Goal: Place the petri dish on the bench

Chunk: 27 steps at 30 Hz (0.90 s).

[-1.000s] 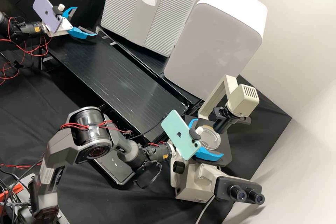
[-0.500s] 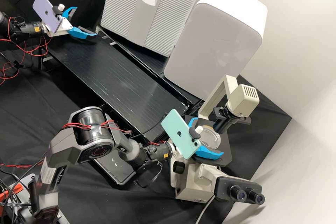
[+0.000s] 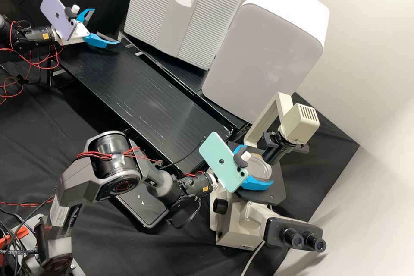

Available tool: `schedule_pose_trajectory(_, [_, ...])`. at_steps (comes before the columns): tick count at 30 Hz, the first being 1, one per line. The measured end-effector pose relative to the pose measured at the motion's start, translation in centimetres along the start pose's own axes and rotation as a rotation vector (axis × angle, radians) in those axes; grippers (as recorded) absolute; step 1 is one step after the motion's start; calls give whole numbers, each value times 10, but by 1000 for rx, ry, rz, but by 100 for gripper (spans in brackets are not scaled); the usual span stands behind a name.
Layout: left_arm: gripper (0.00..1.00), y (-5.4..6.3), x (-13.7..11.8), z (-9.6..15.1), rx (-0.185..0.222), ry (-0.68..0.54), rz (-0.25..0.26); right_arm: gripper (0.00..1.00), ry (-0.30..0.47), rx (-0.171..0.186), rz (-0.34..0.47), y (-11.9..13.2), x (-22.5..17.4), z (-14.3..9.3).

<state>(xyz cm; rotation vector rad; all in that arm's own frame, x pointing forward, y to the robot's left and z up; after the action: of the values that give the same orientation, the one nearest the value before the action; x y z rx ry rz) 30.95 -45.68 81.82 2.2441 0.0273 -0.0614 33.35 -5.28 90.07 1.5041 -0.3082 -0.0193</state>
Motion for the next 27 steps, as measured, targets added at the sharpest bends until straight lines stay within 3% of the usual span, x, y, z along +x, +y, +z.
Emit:
schedule_pose_trajectory(9, [100, 0, 0, 0, 0, 0, 0, 0, -2, -2, -6, -1, 0, 0])
schedule_pose_trajectory(27, [100, 0, 0, 0, 0, 0, 0, 0, 19, 34, -36, -9, -16, -2])
